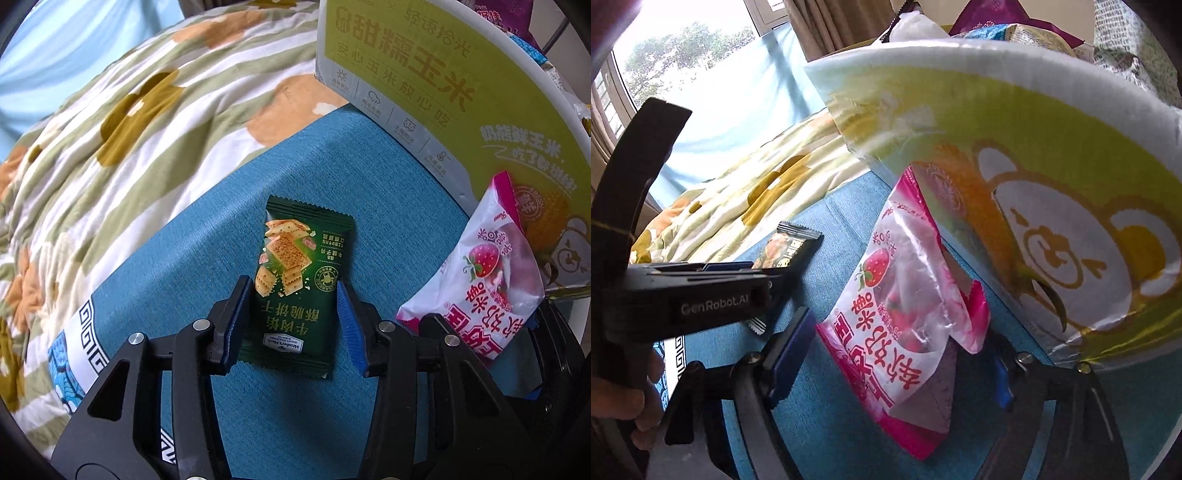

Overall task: Organize snacks
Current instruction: 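Grasp the green cracker packet with the left tool while the right tool grasps the pink wafer pack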

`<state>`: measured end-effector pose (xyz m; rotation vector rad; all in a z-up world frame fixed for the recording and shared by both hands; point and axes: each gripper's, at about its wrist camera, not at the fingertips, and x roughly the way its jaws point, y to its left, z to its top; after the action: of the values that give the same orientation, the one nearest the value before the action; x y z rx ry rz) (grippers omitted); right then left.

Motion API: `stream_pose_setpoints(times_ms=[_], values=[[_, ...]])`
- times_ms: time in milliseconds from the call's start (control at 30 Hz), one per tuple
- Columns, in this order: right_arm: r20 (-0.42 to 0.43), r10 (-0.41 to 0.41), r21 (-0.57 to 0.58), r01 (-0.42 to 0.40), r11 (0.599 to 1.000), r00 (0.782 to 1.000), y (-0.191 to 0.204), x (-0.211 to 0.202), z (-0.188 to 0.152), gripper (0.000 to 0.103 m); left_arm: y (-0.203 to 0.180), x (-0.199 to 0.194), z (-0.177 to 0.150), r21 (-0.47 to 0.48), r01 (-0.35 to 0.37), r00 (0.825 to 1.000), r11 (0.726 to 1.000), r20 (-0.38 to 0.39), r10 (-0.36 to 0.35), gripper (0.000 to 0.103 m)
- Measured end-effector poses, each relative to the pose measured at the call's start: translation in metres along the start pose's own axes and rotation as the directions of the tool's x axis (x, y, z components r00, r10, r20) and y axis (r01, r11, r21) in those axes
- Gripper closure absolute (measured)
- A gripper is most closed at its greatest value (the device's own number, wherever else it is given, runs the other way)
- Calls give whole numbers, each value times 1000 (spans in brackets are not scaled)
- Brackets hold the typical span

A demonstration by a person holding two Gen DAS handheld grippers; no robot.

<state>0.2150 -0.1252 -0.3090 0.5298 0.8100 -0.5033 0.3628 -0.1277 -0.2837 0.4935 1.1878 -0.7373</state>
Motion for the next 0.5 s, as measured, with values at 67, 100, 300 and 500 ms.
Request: stream_pose_setpoints(times_ms=[67,100,300,500], values=[[0,0,-5,0,1000,1000,0,0,-1,27,0,-2,-6,-12,6,1000,1000,-4,-6,61],[1,0,-6,0,1000,1000,0,0,-1,27,1,-3,-9,-24,12,1000,1000,-7,-13,61],[-5,12,-80,-13,997,1000,6,2,-4,29,10,-10,-23,-89,33,999,996,-18,-35,61],[-6,15,-131,-16,991,1000,5,4,-5,41,19,-16,-40,-117,14,1000,993,-15,-16,61]])
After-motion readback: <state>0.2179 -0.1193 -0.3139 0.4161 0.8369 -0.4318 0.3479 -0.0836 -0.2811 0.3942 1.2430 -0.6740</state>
